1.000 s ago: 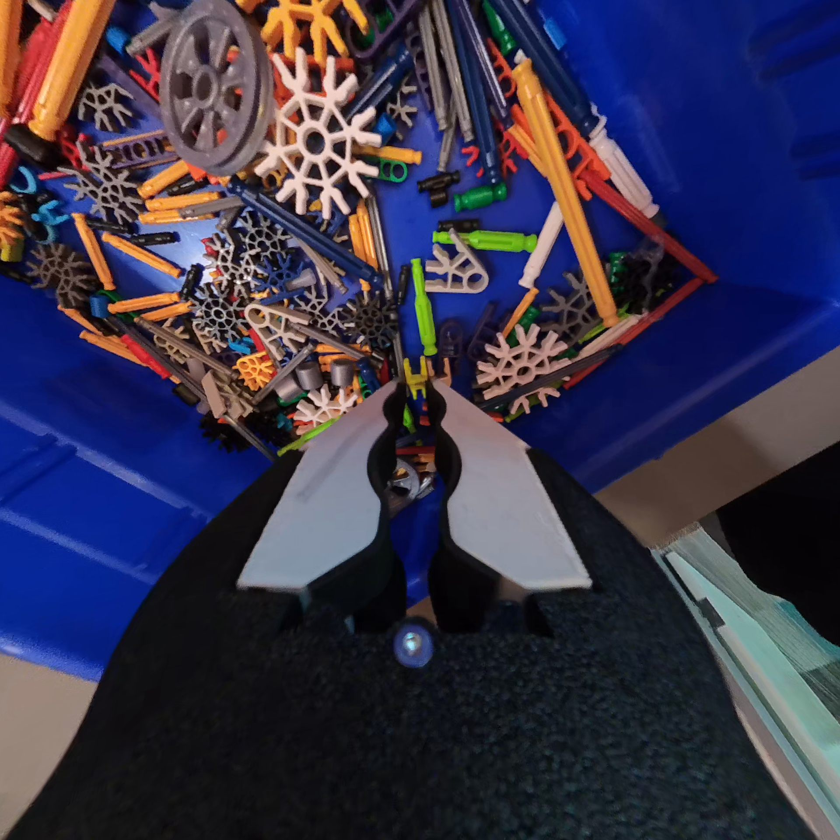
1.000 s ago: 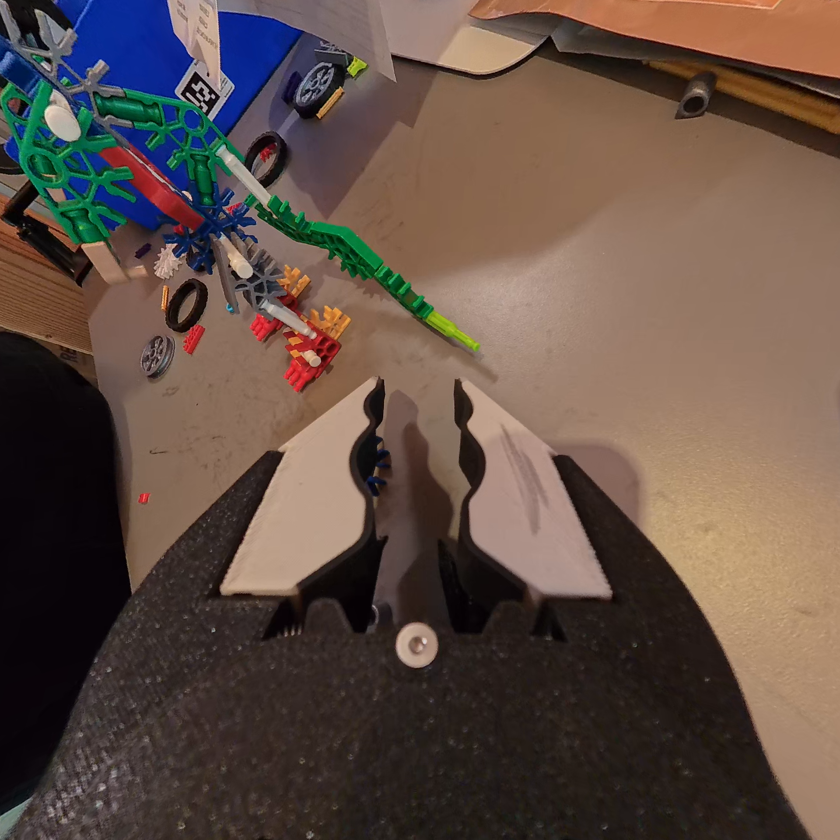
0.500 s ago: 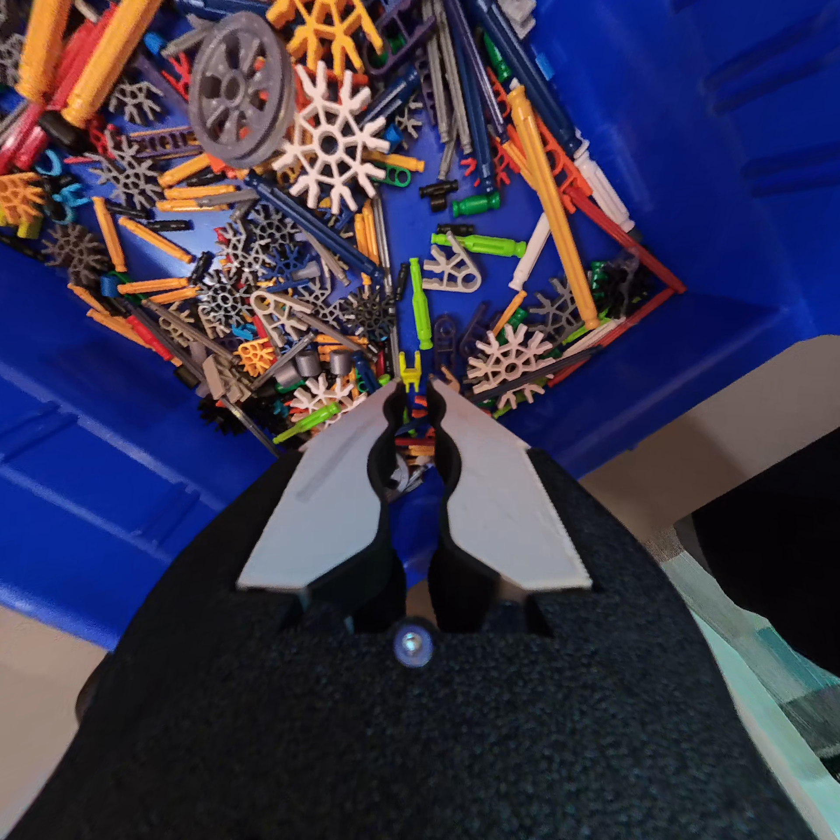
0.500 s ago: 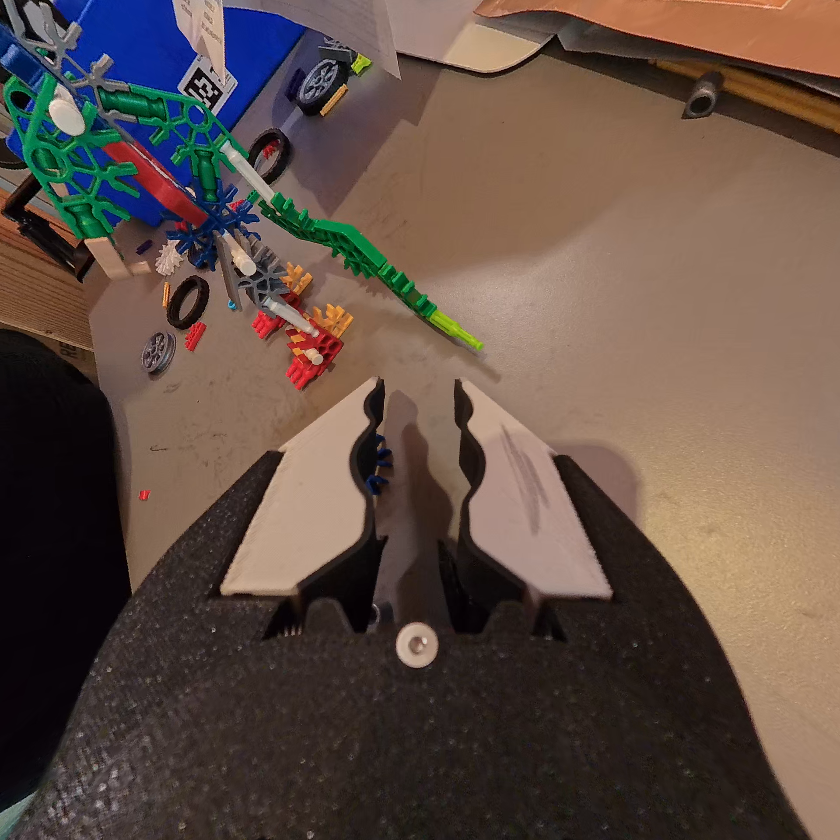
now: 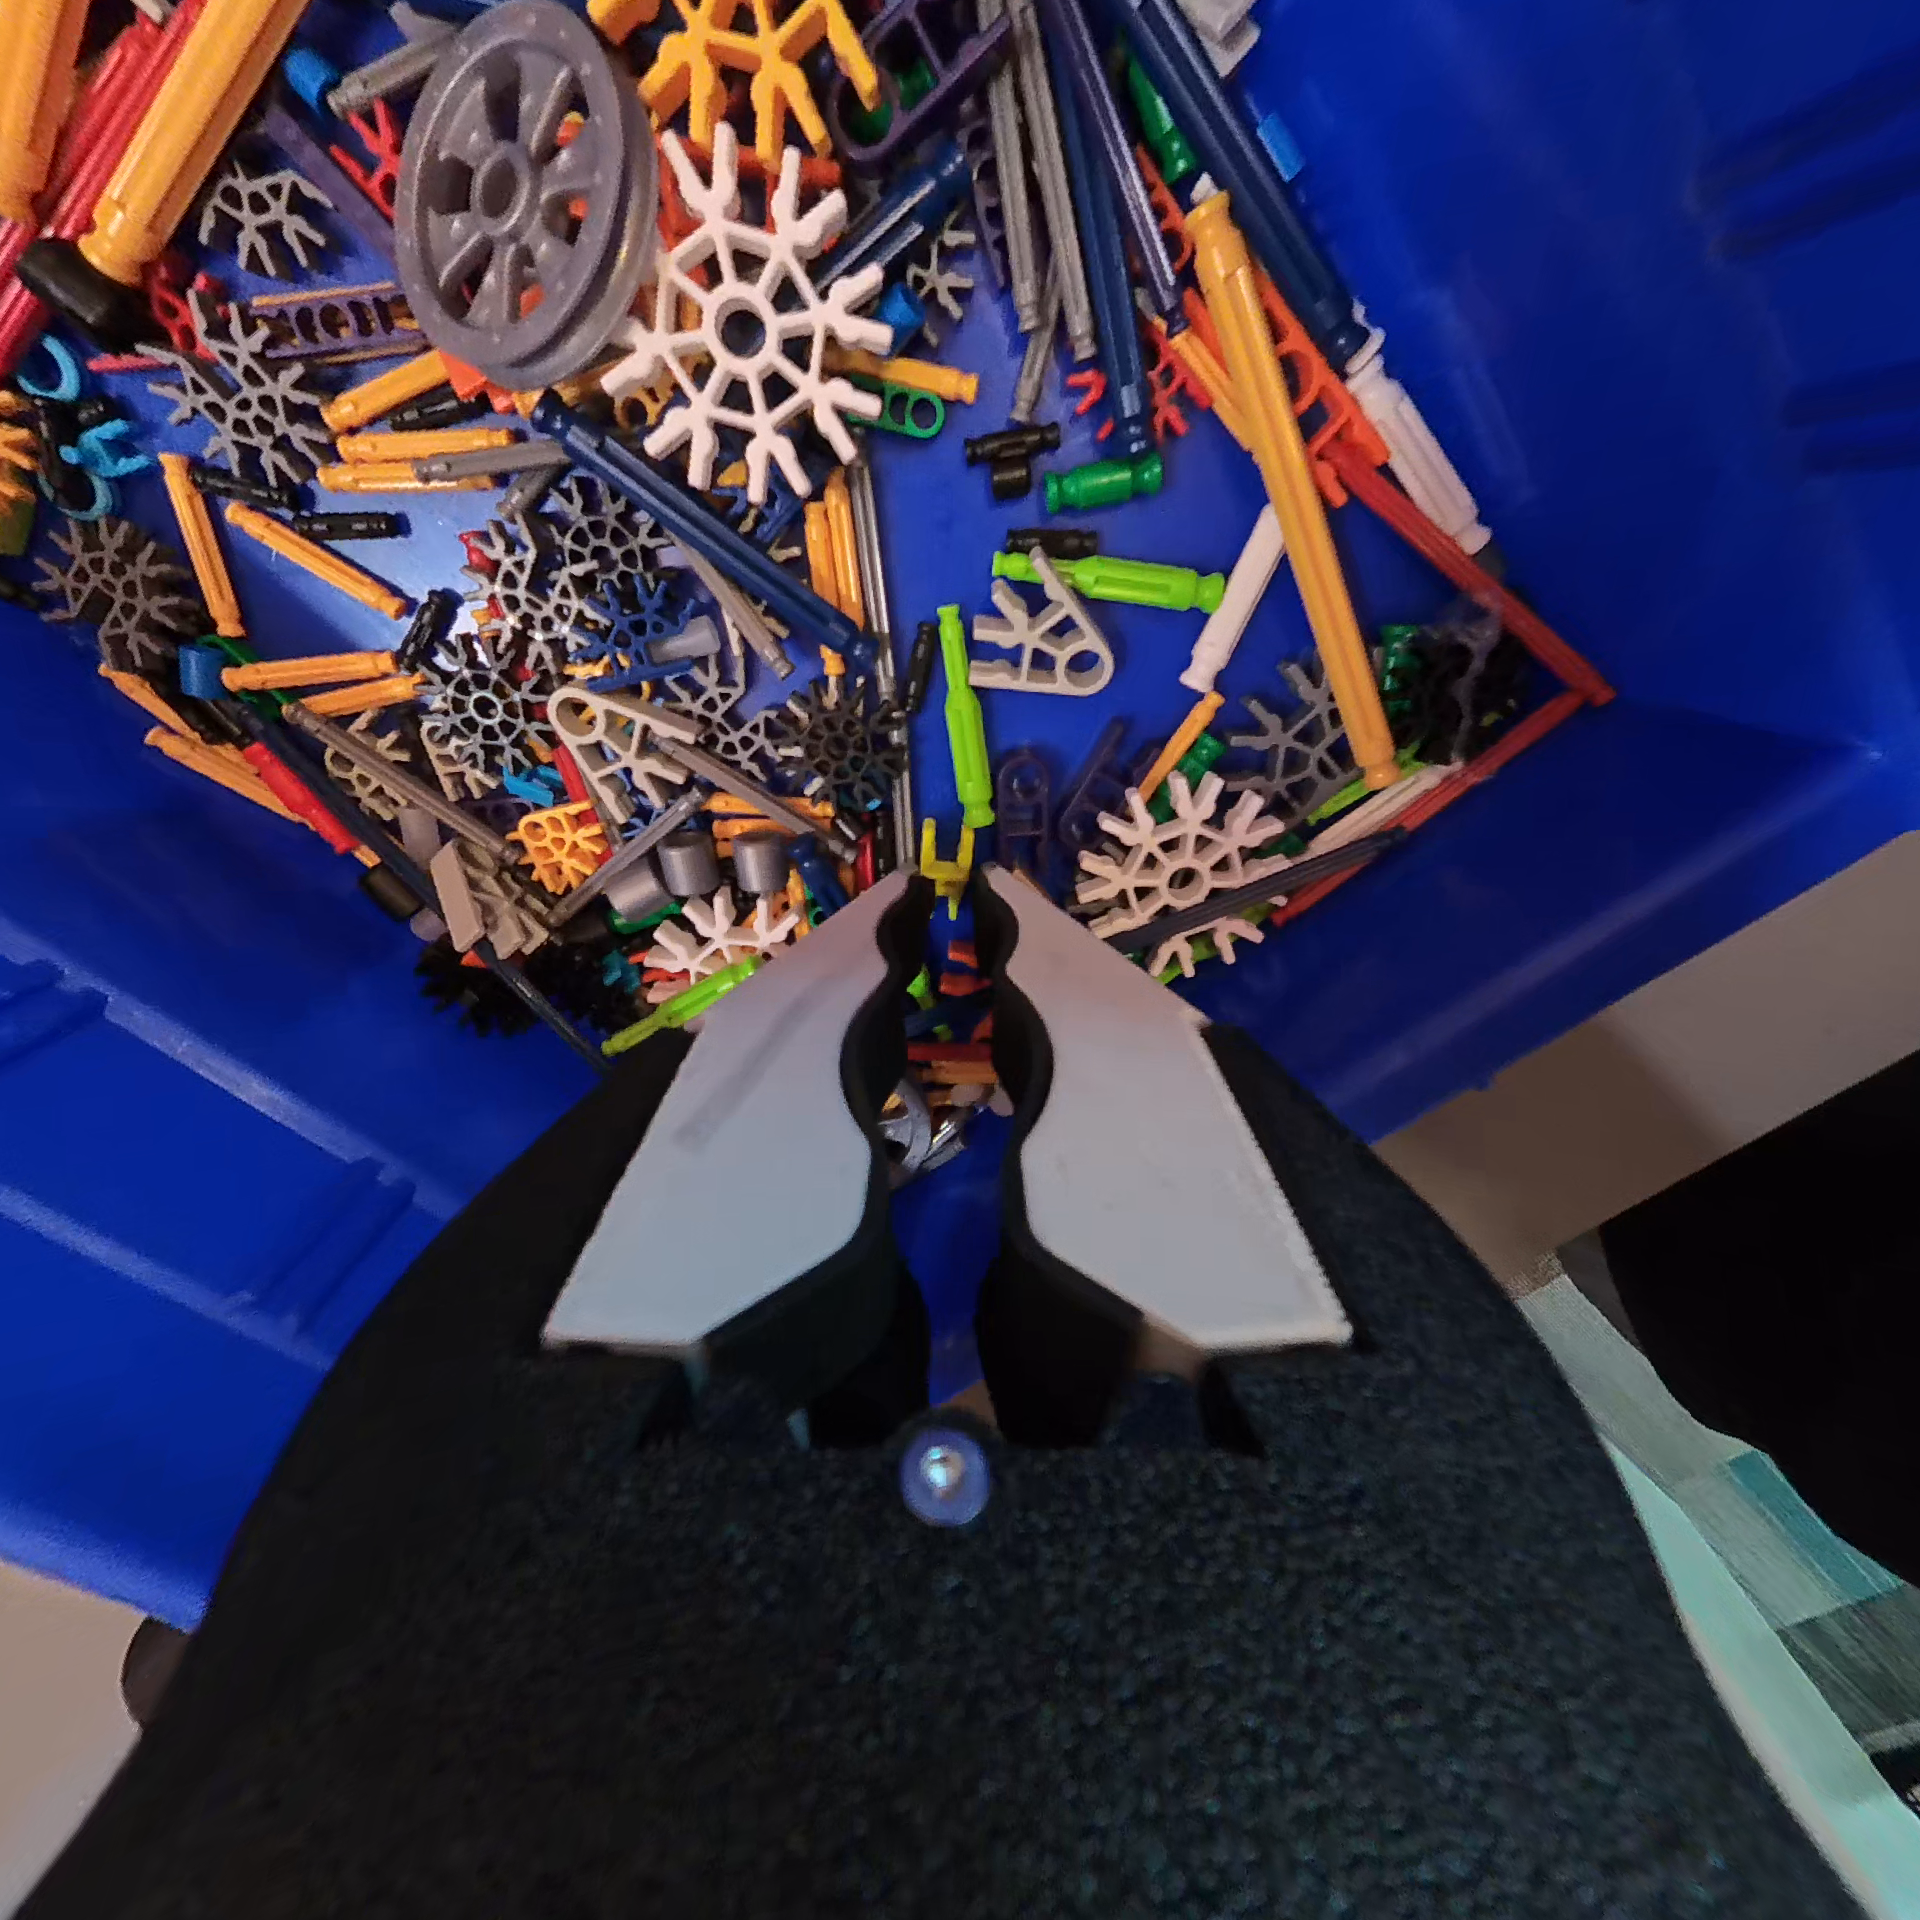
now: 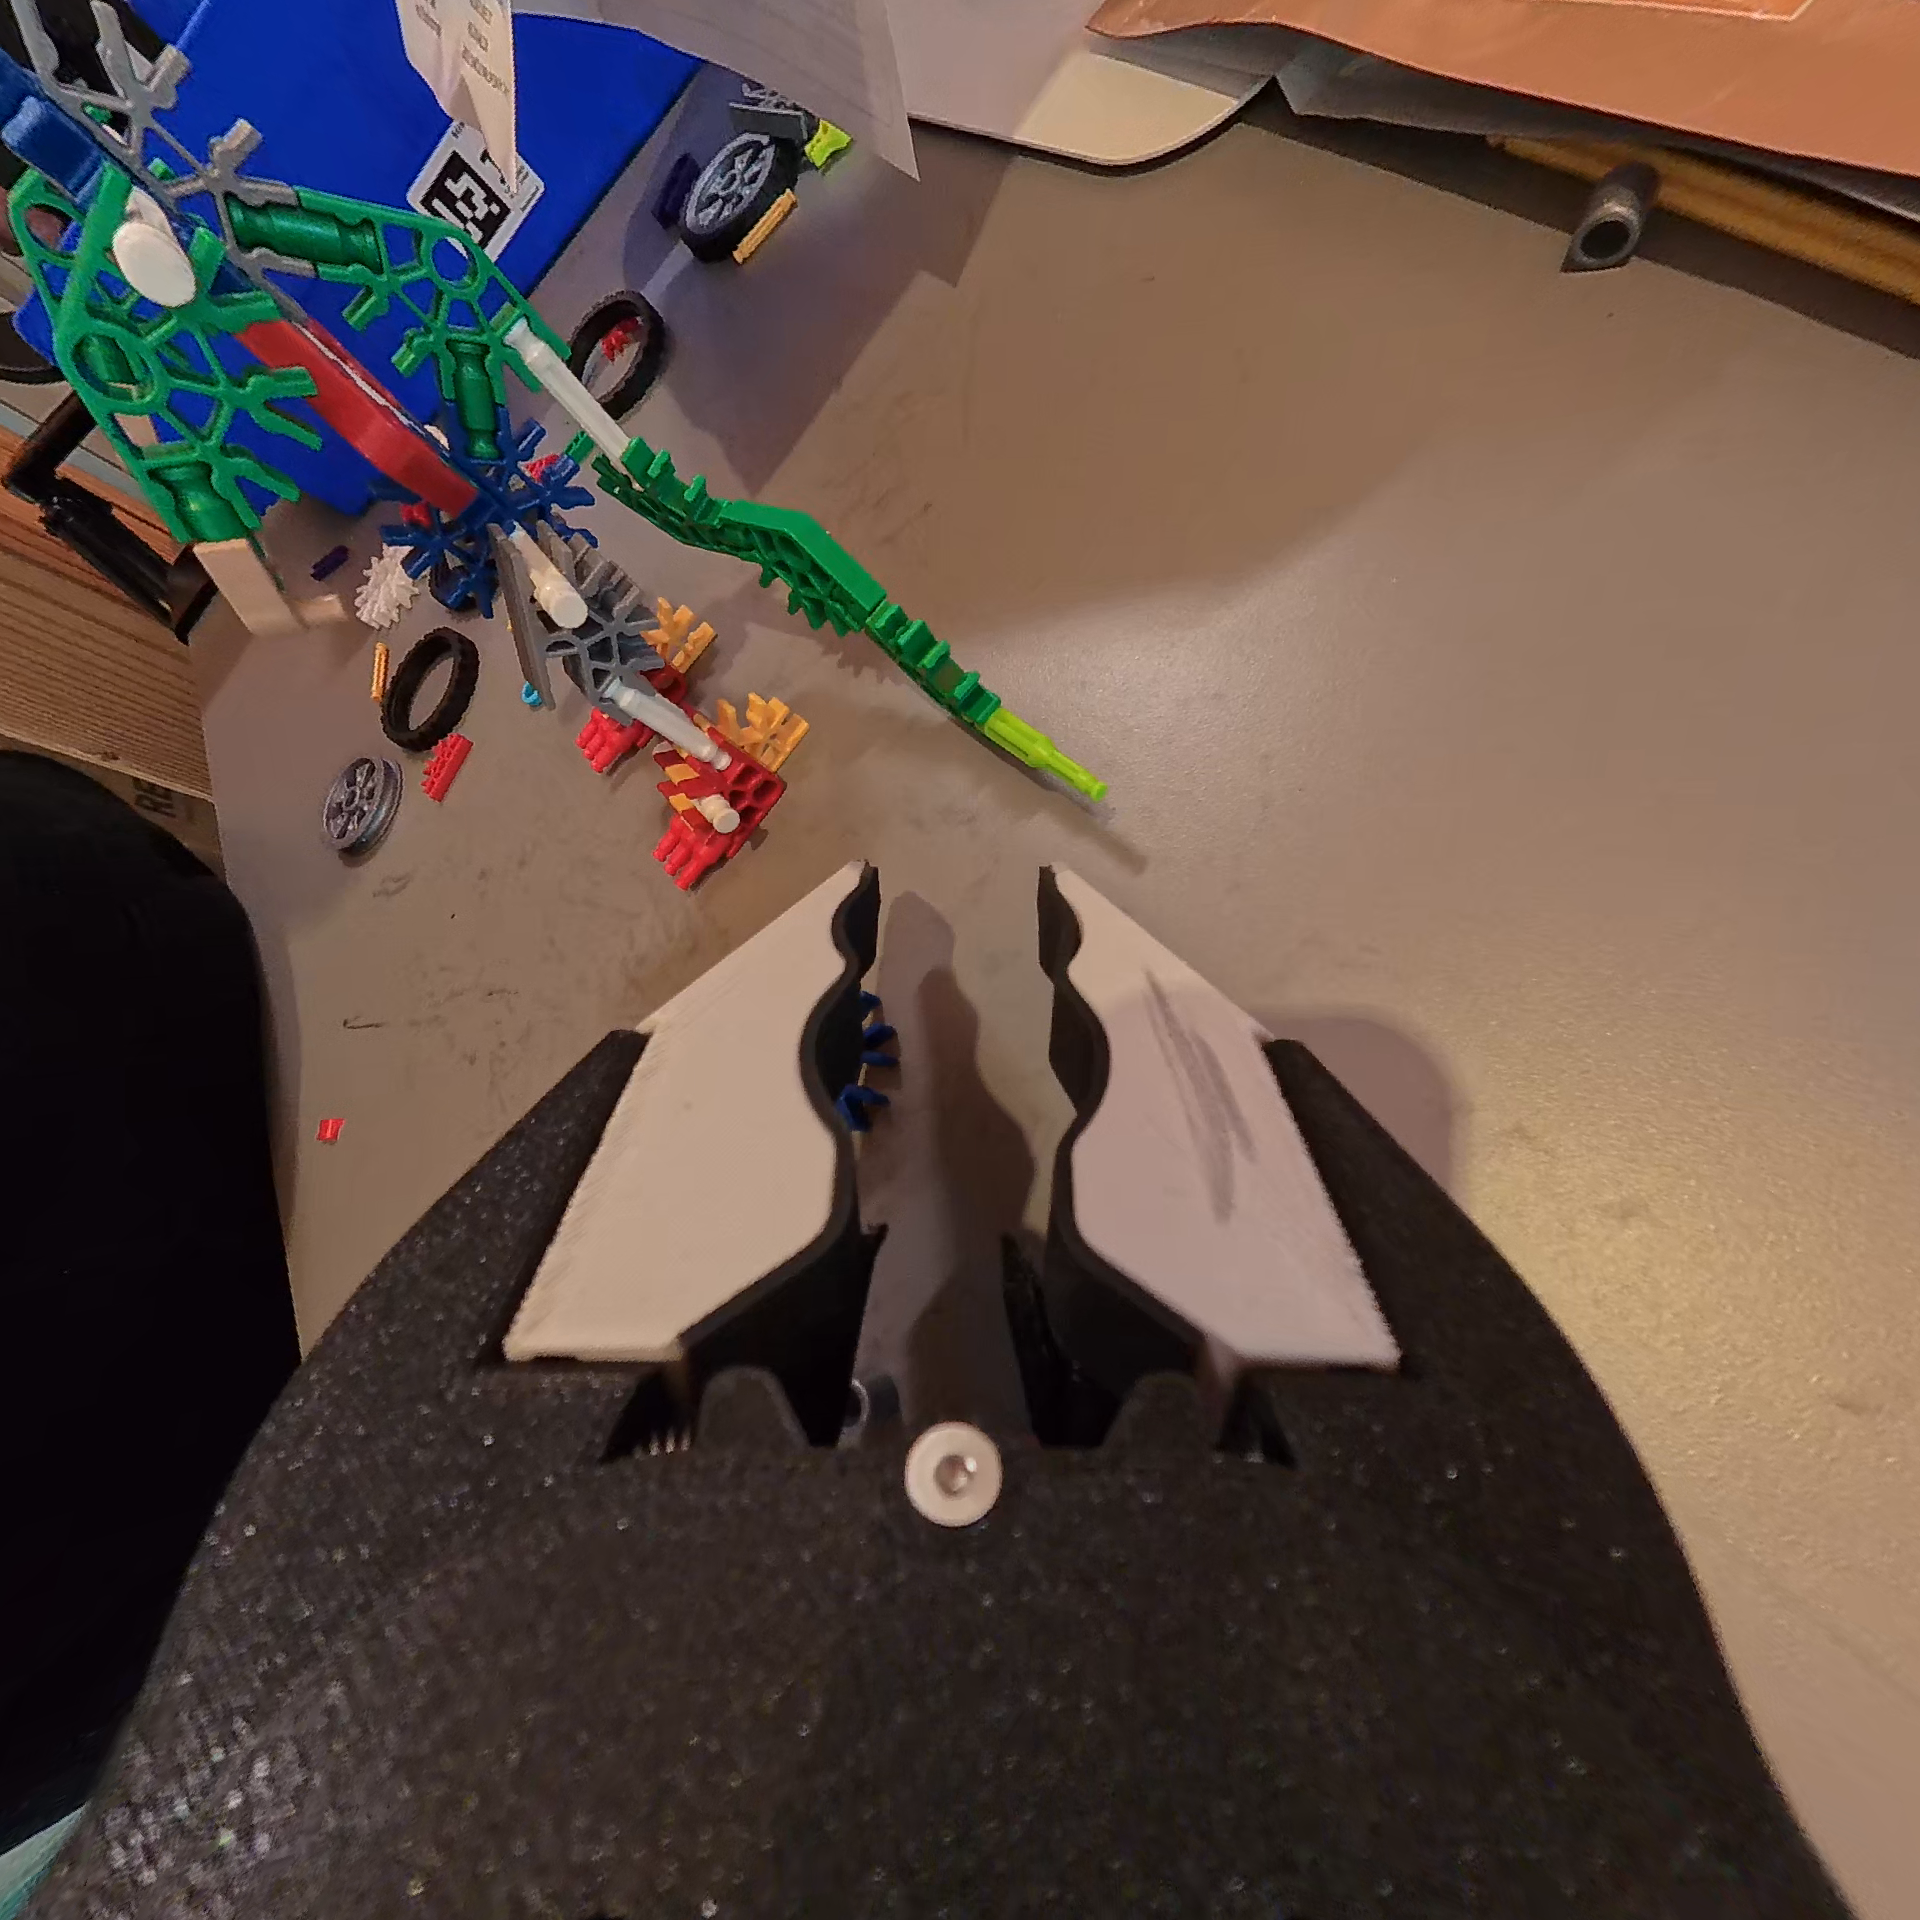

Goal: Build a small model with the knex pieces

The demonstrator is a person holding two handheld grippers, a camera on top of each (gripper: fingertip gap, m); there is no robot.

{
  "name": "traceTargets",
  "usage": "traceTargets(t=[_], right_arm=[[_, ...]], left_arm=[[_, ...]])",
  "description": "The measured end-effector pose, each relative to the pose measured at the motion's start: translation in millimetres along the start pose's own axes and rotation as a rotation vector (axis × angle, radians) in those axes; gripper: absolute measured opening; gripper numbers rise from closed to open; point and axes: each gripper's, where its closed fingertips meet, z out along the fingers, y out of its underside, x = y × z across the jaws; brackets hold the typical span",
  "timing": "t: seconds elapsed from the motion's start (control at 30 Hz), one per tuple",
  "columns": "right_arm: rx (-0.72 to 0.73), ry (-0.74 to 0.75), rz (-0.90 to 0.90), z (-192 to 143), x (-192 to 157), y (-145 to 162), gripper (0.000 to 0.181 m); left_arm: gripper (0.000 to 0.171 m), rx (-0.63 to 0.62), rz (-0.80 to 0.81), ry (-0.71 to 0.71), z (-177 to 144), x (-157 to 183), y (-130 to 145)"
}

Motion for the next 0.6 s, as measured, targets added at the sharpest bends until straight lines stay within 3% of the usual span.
traceTargets(t=[0.6], right_arm=[[0.003, 0.001, -0.004, -0.4, -0.3, -0.4, 0.030]], left_arm=[[0.004, 0.100, -0.118, 0.027, 0.5, -1.5, -8.0]])
